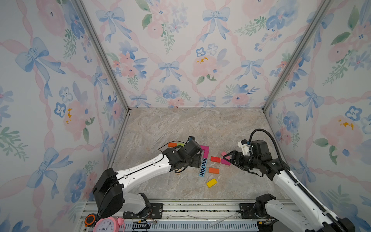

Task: Assemble the number 7 with building blocks
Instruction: Assemble the building block at the center of the board.

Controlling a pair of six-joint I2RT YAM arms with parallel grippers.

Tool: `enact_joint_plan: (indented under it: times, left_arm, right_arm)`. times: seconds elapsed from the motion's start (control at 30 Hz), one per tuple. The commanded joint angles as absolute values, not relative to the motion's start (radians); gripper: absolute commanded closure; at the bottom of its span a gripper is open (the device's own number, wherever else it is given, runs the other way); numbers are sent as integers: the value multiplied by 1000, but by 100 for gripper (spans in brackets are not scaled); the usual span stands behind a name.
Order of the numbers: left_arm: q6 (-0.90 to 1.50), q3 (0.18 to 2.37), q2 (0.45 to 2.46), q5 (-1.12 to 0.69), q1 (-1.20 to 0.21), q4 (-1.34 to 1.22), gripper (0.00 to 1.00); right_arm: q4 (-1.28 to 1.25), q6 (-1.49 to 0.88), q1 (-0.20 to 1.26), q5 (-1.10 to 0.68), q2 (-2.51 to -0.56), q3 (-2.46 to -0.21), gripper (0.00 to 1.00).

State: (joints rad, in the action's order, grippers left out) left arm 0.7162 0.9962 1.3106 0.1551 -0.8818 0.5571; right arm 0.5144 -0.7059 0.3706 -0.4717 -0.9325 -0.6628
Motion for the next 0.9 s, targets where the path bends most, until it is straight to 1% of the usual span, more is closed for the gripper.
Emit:
enact_joint_plan:
  times: [0.0, 0.17, 0.27, 0.47, 0.6, 0.87]
  left_arm:
    - [650, 928, 1220, 155, -791, 590, 26]
    - [594, 840, 1089, 21, -609, 562, 26]
    - [572, 806, 1055, -10, -559, 549, 26]
    - [534, 762, 1037, -19, -521, 529, 26]
    - [512, 744, 1027, -4, -512, 529, 26]
    - [493, 744, 1023, 1, -498, 519, 26]
  right_arm:
    - [391, -841, 508, -365, -990, -631, 14]
    - [272, -924, 653, -301, -1076, -596, 14]
    - [204, -965, 715, -278, -1131, -582, 14]
    - [93, -1010, 787, -264, -1250, -590, 14]
    - [54, -1015, 799, -282, -1325, -612, 15]
    - [-13, -1035, 811, -298, -1410, -616, 15]
